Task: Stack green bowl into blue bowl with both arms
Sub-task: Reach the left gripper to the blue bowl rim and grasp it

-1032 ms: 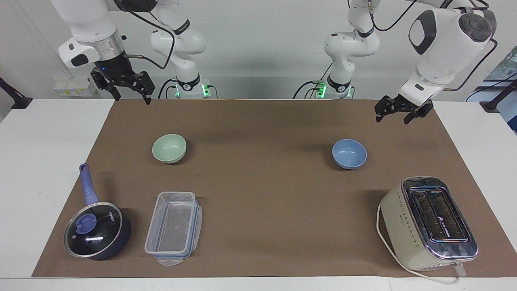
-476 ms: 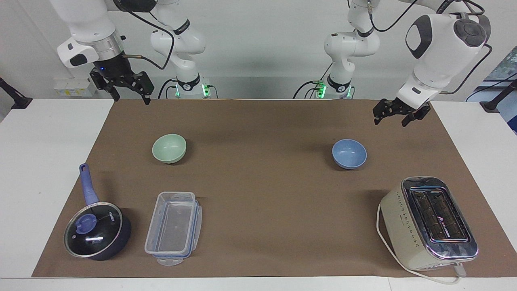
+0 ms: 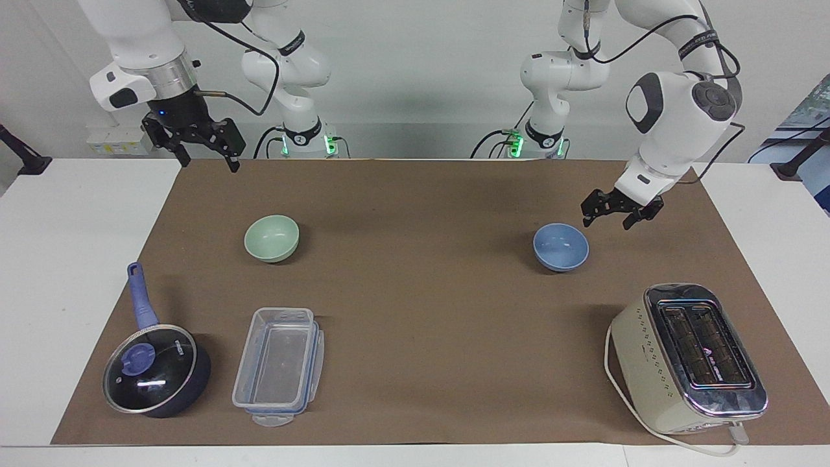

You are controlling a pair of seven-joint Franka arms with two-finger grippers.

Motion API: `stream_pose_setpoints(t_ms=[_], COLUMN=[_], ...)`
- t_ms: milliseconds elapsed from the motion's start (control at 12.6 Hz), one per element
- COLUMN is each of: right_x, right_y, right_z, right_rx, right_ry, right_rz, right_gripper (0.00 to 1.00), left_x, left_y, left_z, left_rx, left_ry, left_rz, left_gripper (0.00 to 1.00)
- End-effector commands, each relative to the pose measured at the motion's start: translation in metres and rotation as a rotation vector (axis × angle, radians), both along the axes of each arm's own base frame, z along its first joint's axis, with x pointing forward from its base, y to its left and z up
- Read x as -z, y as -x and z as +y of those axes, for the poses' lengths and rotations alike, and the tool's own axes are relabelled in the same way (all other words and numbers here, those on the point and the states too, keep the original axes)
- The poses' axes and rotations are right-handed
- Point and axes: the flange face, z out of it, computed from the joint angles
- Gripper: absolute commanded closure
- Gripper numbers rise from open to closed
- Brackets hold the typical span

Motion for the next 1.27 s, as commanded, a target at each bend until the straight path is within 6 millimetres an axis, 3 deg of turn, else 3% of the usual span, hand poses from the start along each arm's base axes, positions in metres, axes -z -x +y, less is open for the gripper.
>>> stream_pose_setpoints(t_ms=[0,397,635,714,794,873,952,1190], right_x=[0.0,0.003,0.003,0.003,0.002,0.002,0.002,0.003], right_y=[0.004,0.006,0.006,0.006,0.007,0.007,0.007,0.007], right_z=[0.0,0.001,0.001,0.0,0.001,0.0,0.001,0.001], right_rx=[0.021,0.021,0.019,0.021,0.019,0.019,0.019,0.018], right_ry=[-0.008,-0.009,-0.009,-0.009,-0.009,-0.007,-0.009,-0.008], right_rz=[-0.011,-0.005,-0.004,-0.004,-0.005,-0.005,-0.005,-0.002], right_gripper=[0.0,0.0,0.0,0.0,0.0,0.0,0.0,0.0], left_x=[0.036,0.075,0.101,0.11,0.114,0.114,0.113,0.109], left_y=[0.014,0.008,0.018,0.021,0.022,0.022,0.022,0.017], left_z=[0.002,0.006,-0.001,-0.001,0.0,-0.001,0.0,0.0], left_rx=[-0.001,0.003,-0.024,-0.028,-0.029,-0.027,-0.027,-0.029], left_ry=[0.015,0.026,0.052,0.05,0.05,0.051,0.05,0.053], left_rz=[-0.03,-0.063,-0.073,-0.065,-0.057,-0.054,-0.053,-0.057], left_gripper=[0.0,0.0,0.0,0.13,0.57,0.9,1.0,1.0])
